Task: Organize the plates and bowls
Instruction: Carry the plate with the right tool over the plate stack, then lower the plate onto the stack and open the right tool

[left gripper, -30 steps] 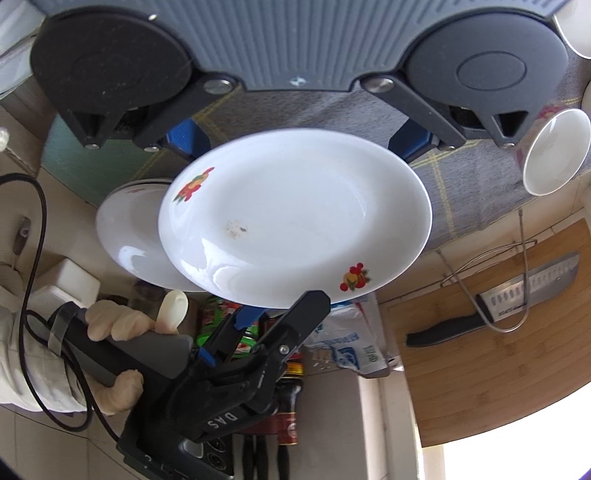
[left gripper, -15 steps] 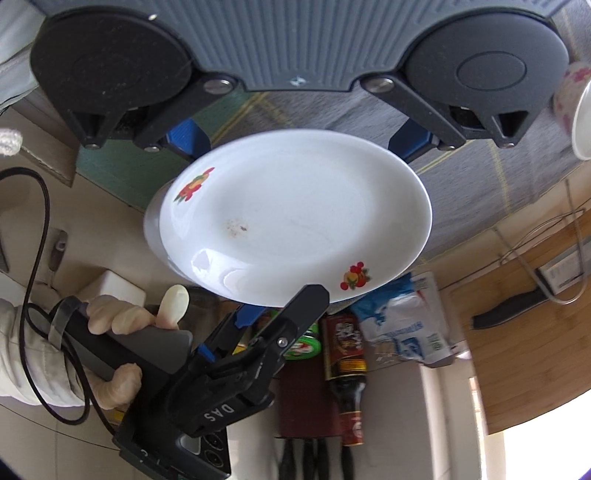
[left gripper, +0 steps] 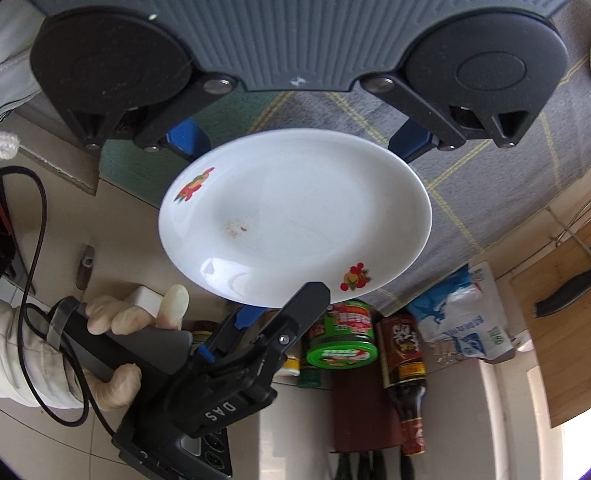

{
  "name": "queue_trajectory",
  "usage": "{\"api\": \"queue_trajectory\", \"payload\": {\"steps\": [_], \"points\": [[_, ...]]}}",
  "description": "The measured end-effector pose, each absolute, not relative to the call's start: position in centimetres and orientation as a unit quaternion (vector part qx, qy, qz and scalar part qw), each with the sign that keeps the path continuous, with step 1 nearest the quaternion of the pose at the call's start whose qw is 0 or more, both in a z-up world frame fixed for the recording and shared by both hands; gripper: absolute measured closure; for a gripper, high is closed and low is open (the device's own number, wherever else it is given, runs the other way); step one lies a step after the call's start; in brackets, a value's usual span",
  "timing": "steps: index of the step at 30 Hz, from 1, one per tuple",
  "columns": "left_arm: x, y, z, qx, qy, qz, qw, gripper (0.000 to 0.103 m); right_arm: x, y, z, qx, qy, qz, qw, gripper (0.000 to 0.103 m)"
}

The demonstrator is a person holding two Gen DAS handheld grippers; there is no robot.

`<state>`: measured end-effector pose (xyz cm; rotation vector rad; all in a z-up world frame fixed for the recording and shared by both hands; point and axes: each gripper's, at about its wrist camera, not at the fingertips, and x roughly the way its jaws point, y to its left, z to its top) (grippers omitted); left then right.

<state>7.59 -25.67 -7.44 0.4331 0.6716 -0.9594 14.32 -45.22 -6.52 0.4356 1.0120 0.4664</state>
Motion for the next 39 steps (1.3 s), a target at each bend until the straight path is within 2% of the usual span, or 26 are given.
{"api": "queue_trajectory", "payload": {"steps": [39], "points": [[9.4,-27.8,-9.5,0.226,0.316,-0.470,0.793,0.002,11.6,-48.1,-7.5,0.232,0.471,0.166,0.835,0.000]]}}
